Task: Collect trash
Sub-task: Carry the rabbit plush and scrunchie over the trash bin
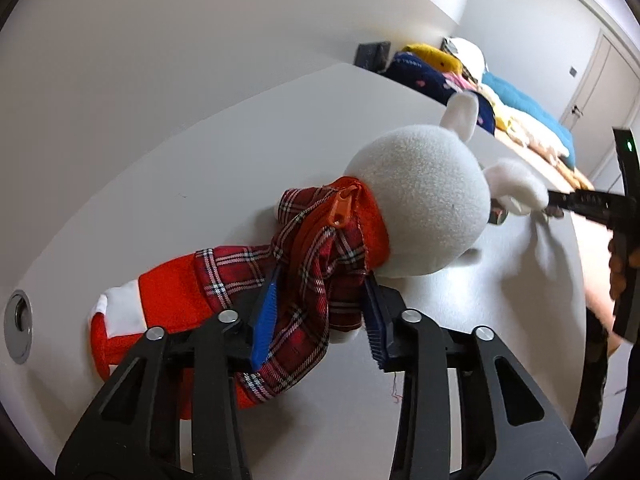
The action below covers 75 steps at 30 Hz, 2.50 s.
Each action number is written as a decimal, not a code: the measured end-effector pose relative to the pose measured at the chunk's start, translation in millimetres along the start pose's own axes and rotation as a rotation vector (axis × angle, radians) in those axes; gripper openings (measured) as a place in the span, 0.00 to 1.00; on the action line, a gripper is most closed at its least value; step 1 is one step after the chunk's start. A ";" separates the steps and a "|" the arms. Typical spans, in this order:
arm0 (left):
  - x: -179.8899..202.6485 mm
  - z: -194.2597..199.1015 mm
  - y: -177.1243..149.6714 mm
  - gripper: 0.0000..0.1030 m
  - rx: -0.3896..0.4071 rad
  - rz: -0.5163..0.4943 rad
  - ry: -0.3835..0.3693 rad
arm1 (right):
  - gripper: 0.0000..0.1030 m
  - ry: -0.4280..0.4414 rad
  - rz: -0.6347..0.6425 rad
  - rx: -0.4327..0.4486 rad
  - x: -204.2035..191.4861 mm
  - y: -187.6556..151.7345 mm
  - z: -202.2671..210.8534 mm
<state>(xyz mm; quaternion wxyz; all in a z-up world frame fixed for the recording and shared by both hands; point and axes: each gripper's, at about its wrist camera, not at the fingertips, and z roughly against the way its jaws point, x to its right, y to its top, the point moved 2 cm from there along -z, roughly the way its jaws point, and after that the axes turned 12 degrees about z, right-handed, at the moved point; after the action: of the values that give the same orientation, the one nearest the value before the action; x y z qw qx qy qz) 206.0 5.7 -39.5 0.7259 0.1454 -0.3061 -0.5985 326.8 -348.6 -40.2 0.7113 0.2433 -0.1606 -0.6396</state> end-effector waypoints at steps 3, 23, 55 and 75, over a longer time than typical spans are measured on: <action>0.5 9.1 2.6 0.30 0.047 0.002 0.004 | 0.22 0.018 -0.003 0.017 -1.7 -2.5 8.3; 30.6 57.8 5.4 0.27 0.147 -0.028 -0.044 | 0.22 0.085 0.007 0.121 -4.0 -24.6 90.2; 154.9 94.6 -51.8 0.27 0.118 -0.188 -0.170 | 0.22 0.046 -0.054 0.180 60.1 -118.1 191.5; 235.5 96.3 -92.4 0.27 0.054 -0.319 -0.270 | 0.22 -0.017 -0.113 0.192 112.6 -174.1 236.1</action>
<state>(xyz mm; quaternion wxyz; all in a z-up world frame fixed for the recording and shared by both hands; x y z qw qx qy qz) 97.0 -227.2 44.9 0.5701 0.1300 -0.3897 -0.7115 69.2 -504.1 50.5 0.6460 0.3135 -0.2132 -0.6625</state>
